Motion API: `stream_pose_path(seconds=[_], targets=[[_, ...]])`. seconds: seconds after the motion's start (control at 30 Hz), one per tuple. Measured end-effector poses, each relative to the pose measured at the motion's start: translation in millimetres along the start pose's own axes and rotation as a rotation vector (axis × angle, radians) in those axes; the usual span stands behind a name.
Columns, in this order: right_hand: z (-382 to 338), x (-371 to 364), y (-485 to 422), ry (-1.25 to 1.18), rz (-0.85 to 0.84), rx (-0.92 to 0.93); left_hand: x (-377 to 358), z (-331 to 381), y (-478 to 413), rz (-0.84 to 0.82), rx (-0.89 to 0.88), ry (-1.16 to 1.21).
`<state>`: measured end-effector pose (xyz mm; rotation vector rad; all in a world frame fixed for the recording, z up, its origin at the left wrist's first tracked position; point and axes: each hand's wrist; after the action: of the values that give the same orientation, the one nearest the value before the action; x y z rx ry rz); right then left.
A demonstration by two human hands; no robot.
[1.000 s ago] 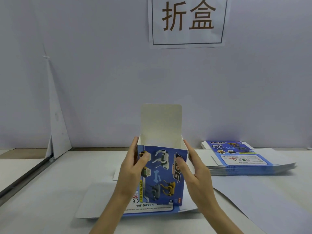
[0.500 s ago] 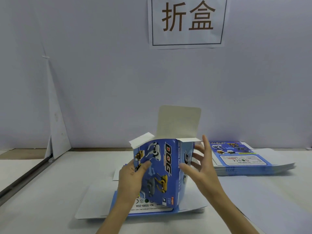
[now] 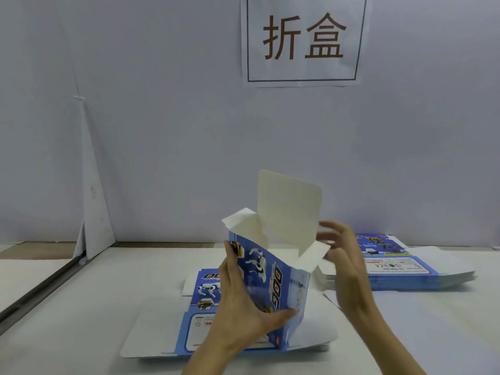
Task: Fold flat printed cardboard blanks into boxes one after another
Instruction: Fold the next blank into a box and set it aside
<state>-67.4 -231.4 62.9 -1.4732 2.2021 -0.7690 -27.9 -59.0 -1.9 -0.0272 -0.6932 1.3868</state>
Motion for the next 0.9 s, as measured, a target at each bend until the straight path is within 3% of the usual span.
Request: stream_pose_path(seconds=[0.17, 0.27, 0.33, 0.4, 0.47, 0.53, 0.6, 0.73, 0.9], targets=[[-46.2, -3.3, -54.2, 0.190, -0.186, 0.049, -4.4, -0.1, -0.2, 0.065, 0.056, -0.007], [-51.6, -15.7, -83.2, 0.510, -0.168, 0.169, -6.3, -4.2, -0.2, 0.092, 0.057, 0.032], [-43.6, -14.9, -98.8, 0.548, -0.124, 0.108, -6.5, -4.4, 0.8, 0.082, 0.075, 0.021], [-26.8, -4.0, -105.6, 0.387, -0.052, -0.192, -6.1, -3.3, 2.3, 0.052, 0.061, -0.013], [-3.2, 7.5, -94.8, 0.183, -0.017, -0.651, -6.2, -0.5, 4.1, 0.027, 0.035, -0.054], [25.2, 10.8, -68.5, 0.071, -0.146, -1.059, -7.6, 2.5, 6.4, 0.024, 0.040, -0.080], [40.5, 5.2, -43.8, -0.074, -0.240, -1.250, -9.4, 3.9, 7.3, 0.056, 0.047, -0.076], [28.5, -0.1, -53.8, -0.087, -0.227, -1.140, -7.8, 1.2, 6.2, 0.073, 0.033, -0.071], [-5.7, 7.6, -85.2, 0.243, -0.150, -0.618, -5.1, -0.3, 3.3, 0.052, 0.027, -0.058]])
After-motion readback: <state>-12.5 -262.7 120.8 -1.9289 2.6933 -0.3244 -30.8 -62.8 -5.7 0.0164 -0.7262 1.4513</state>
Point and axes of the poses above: each hand's wrist, its own y-axis away from the middle knuckle, its own x-axis out of the back of the hand, z = x × y, and after that the axes turned 1 degree about z, right-handed
